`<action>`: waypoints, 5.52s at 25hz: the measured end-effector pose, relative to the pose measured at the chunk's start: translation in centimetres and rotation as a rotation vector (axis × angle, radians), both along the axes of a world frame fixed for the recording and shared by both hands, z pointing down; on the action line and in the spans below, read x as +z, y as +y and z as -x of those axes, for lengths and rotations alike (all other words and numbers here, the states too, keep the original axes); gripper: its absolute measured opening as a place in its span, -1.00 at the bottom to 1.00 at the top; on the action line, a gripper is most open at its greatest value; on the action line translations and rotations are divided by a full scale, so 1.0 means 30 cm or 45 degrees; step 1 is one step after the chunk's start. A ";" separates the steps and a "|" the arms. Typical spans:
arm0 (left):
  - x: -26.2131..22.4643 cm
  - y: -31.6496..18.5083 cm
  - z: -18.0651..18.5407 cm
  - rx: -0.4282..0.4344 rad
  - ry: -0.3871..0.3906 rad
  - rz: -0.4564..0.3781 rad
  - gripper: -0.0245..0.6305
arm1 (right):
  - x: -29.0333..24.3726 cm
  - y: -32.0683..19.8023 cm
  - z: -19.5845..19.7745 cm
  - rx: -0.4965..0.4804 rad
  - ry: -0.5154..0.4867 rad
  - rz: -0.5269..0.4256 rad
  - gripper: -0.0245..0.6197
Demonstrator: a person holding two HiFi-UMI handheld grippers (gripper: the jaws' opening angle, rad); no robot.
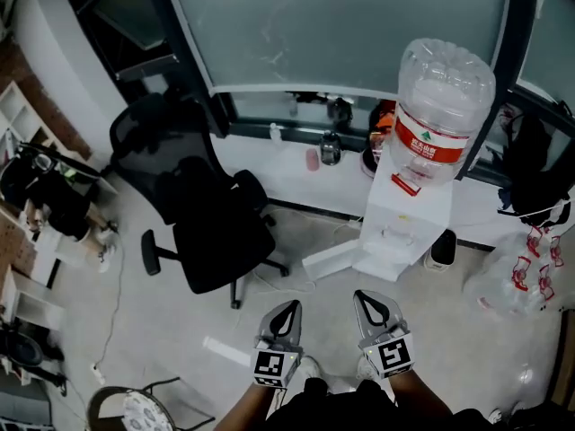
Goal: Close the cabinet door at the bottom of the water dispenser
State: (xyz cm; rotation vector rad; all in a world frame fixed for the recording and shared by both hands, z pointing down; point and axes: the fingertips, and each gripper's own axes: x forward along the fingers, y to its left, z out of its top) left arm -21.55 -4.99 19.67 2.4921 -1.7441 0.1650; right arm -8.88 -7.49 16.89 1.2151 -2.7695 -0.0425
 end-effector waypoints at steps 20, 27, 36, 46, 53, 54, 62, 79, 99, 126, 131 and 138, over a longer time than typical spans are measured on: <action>0.471 -0.204 -0.056 0.095 0.026 0.106 -0.87 | 0.461 -0.144 -0.106 0.126 0.112 0.058 -0.91; 0.873 -0.298 -0.113 0.073 0.021 0.082 -0.86 | 0.859 -0.195 -0.158 0.180 0.067 0.041 -0.91; 1.422 -0.398 -0.176 0.055 0.027 -0.005 -0.87 | 1.414 -0.260 -0.235 0.158 0.051 -0.049 -0.91; 1.724 -0.405 -0.199 0.056 0.032 -0.058 -0.86 | 1.746 -0.256 -0.253 0.151 0.063 -0.070 -0.91; 1.742 -0.417 -0.172 0.048 0.023 -0.055 -0.87 | 1.758 -0.283 -0.248 0.160 0.028 -0.065 -0.91; 1.744 -0.419 -0.165 0.045 0.032 -0.055 -0.86 | 1.760 -0.285 -0.243 0.156 0.025 -0.069 -0.91; 1.777 -0.502 -0.060 -0.044 0.038 -0.049 -0.27 | 1.787 -0.283 -0.184 0.117 0.017 -0.038 -0.91; 1.883 -0.875 0.166 -0.007 -0.089 0.088 0.68 | 1.826 -0.267 -0.085 0.042 0.031 -0.010 -0.91; 1.937 -0.928 0.099 0.073 -0.142 0.139 0.70 | 1.810 -0.240 -0.114 0.054 0.033 -0.029 -0.91; 1.946 -0.571 -0.113 0.280 -0.165 0.120 0.62 | 1.782 -0.271 -0.174 0.173 -0.033 0.006 -0.91; 1.947 -0.522 -0.169 0.334 -0.173 0.113 0.62 | 1.765 -0.273 -0.193 0.198 -0.049 0.001 -0.91; 1.952 -0.442 -0.248 0.448 -0.220 0.116 0.59 | 1.737 -0.280 -0.220 0.221 -0.072 -0.024 -0.91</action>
